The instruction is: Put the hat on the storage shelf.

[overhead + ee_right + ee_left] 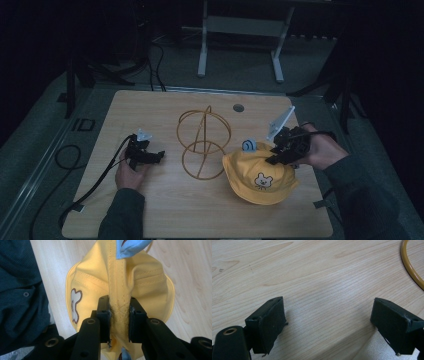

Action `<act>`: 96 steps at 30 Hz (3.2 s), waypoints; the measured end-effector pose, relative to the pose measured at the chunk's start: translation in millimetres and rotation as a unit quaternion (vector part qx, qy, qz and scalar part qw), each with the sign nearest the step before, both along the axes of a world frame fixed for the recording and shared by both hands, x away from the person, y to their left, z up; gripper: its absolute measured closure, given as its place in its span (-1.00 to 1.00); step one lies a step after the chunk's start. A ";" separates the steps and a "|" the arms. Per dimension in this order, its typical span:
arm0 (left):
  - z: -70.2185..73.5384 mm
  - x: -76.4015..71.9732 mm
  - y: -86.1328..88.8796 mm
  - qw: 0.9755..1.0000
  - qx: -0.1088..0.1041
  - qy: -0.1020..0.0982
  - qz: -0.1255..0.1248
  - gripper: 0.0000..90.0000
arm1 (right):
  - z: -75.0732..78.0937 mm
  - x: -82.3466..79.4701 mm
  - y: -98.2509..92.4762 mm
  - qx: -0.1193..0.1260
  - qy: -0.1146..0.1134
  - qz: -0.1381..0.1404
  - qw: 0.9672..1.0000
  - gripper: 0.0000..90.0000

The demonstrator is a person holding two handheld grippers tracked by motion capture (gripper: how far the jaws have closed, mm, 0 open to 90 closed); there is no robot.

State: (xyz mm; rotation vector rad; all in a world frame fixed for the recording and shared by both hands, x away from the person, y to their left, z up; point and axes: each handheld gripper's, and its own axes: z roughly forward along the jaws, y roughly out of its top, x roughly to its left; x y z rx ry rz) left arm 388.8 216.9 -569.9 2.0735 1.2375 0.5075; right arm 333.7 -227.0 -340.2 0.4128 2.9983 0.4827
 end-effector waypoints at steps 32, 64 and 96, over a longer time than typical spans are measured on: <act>0.2 0.0 0.1 1.000 0.000 0.001 -0.001 -0.73 | 47.2 8.0 -24.3 0.039 -0.041 -0.023 0.998 0.68; 0.0 0.0 0.1 1.000 0.000 0.000 0.000 -0.73 | 82.4 11.0 -42.0 0.060 -0.054 -0.027 0.996 0.68; 0.0 0.1 0.2 1.000 0.001 0.000 -0.001 -0.73 | 113.2 26.6 -25.7 0.117 -0.085 -0.012 0.989 0.69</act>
